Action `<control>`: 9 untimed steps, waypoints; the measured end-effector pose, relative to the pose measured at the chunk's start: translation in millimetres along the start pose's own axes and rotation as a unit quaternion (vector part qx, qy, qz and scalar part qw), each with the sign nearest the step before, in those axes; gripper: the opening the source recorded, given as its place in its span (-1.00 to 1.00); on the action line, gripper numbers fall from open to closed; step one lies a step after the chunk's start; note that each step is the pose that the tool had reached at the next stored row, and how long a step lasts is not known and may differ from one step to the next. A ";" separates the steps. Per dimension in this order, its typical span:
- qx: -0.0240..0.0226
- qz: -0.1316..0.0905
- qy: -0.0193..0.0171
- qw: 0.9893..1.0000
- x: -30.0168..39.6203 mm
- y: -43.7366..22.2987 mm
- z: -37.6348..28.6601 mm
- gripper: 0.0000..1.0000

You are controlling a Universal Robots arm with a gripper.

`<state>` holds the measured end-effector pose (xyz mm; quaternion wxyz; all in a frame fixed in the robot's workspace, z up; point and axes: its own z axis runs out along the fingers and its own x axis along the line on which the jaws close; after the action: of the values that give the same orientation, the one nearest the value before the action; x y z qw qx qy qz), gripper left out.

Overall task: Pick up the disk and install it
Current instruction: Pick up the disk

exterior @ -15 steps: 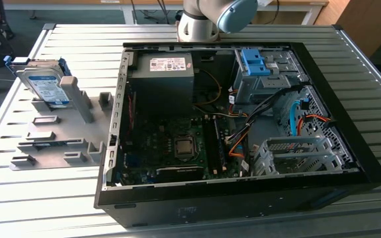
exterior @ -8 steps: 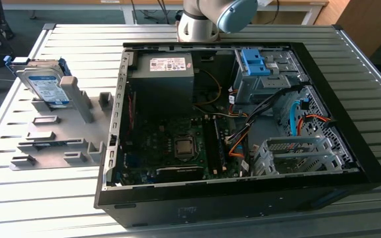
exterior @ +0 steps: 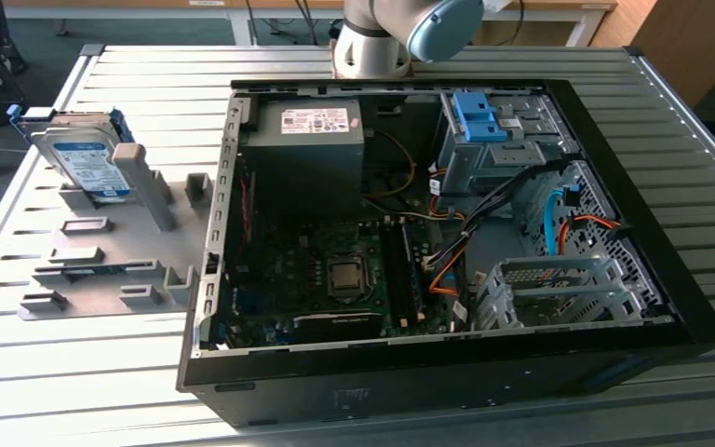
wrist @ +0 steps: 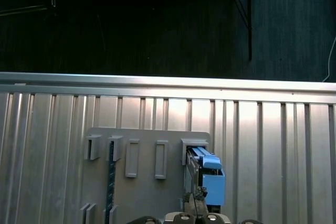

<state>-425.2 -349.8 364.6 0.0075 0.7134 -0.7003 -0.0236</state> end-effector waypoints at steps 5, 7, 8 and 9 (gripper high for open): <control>0.001 0.012 0.000 1.000 -0.1 -0.1 1.8 -0.66; 0.002 0.025 -0.001 1.000 0.0 -0.1 3.4 -0.52; 0.002 0.030 -0.001 1.000 0.0 -0.2 4.2 -0.50; 0.002 0.034 -0.001 0.999 -0.1 -0.3 5.3 -0.39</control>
<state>-425.2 -349.6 359.3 0.0061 0.6890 -0.7243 -0.0232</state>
